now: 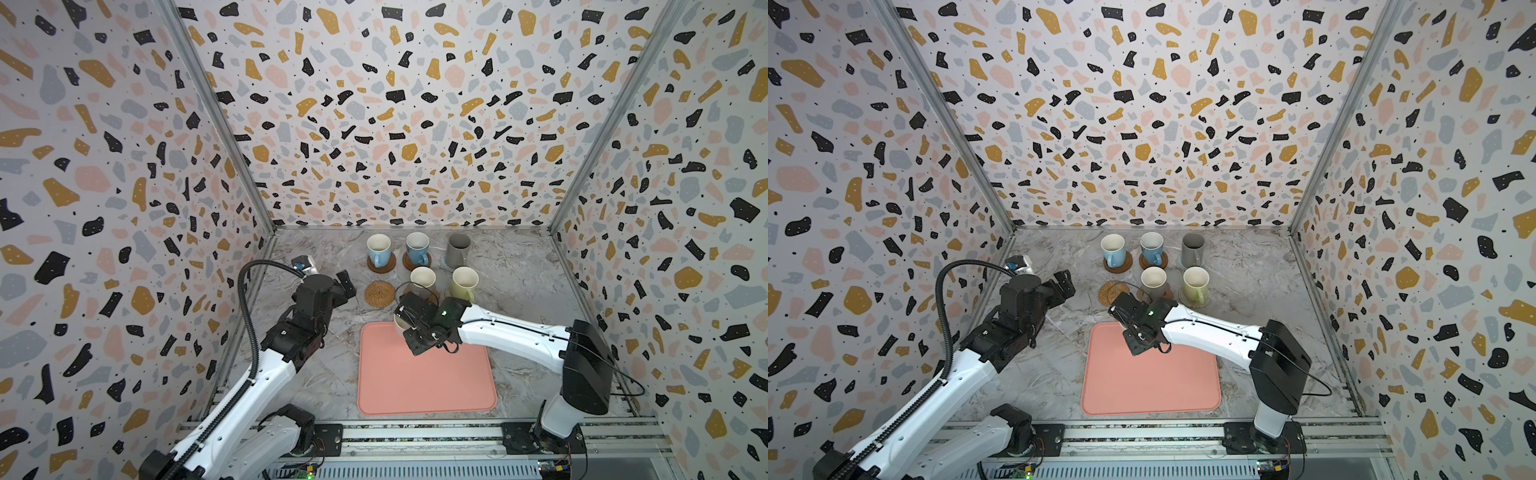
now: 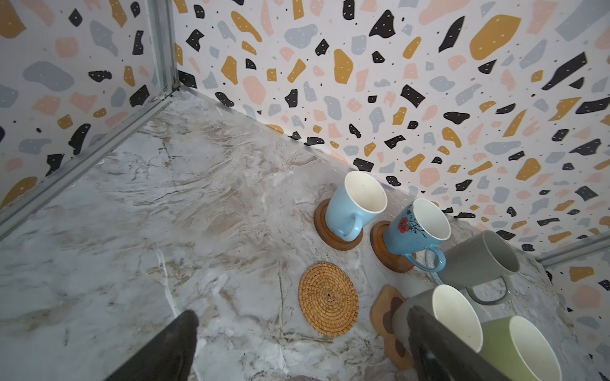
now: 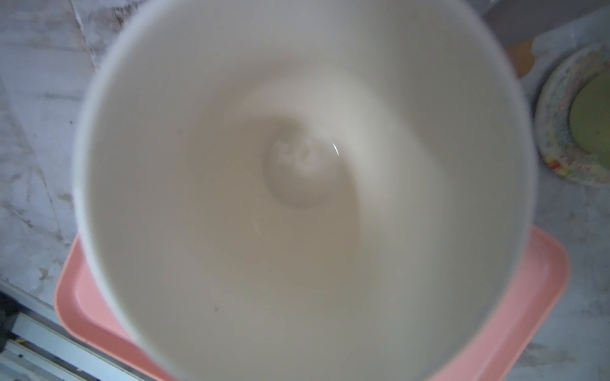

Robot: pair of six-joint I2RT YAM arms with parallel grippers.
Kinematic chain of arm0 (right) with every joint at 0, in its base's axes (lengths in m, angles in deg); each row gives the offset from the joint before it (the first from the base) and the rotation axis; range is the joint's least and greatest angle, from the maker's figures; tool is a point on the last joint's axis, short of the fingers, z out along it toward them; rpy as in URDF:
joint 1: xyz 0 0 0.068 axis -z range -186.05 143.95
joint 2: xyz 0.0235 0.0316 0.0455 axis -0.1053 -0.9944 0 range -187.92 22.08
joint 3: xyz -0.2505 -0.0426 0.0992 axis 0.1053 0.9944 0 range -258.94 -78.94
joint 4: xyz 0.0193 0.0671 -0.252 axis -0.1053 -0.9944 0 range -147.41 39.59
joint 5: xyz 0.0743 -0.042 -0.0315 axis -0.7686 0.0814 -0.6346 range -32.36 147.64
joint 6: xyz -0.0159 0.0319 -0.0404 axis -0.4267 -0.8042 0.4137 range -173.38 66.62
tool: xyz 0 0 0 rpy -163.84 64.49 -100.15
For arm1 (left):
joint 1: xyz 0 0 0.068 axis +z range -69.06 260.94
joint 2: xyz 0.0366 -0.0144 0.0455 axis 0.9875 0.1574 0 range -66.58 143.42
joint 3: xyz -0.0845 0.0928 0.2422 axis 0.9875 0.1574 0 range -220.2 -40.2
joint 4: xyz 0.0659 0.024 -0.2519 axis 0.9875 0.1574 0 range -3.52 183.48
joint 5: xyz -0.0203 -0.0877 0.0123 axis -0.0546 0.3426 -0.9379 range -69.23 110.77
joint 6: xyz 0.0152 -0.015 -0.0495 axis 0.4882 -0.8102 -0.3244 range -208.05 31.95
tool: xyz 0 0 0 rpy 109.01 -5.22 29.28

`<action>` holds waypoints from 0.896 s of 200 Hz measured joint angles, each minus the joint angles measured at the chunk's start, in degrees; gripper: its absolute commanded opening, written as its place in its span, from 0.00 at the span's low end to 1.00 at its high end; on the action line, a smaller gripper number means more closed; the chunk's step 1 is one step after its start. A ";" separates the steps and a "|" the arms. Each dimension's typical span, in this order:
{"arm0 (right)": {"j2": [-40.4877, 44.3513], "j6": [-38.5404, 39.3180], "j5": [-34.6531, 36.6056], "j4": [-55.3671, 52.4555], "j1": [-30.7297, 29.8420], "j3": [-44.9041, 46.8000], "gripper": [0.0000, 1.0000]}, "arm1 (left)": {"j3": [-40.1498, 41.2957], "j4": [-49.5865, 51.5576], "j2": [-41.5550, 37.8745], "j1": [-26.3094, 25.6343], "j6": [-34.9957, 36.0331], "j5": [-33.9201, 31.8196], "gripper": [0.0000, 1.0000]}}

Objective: Place cups on coasters
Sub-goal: Pick up the cup from the tray, then place the cup on the coaster.

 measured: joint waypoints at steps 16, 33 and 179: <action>-3.63 2.08 -0.46 0.02 1.53 -4.50 0.09 | 0.55 0.00 0.42 2.08 0.33 1.73 1.00; -7.56 4.09 -0.83 -0.07 3.08 -9.18 0.09 | 1.31 0.02 0.52 3.98 0.61 3.58 0.99; -30.80 13.14 -3.13 -7.74 9.31 -40.61 0.09 | 5.29 -0.24 0.70 8.31 1.68 11.41 0.99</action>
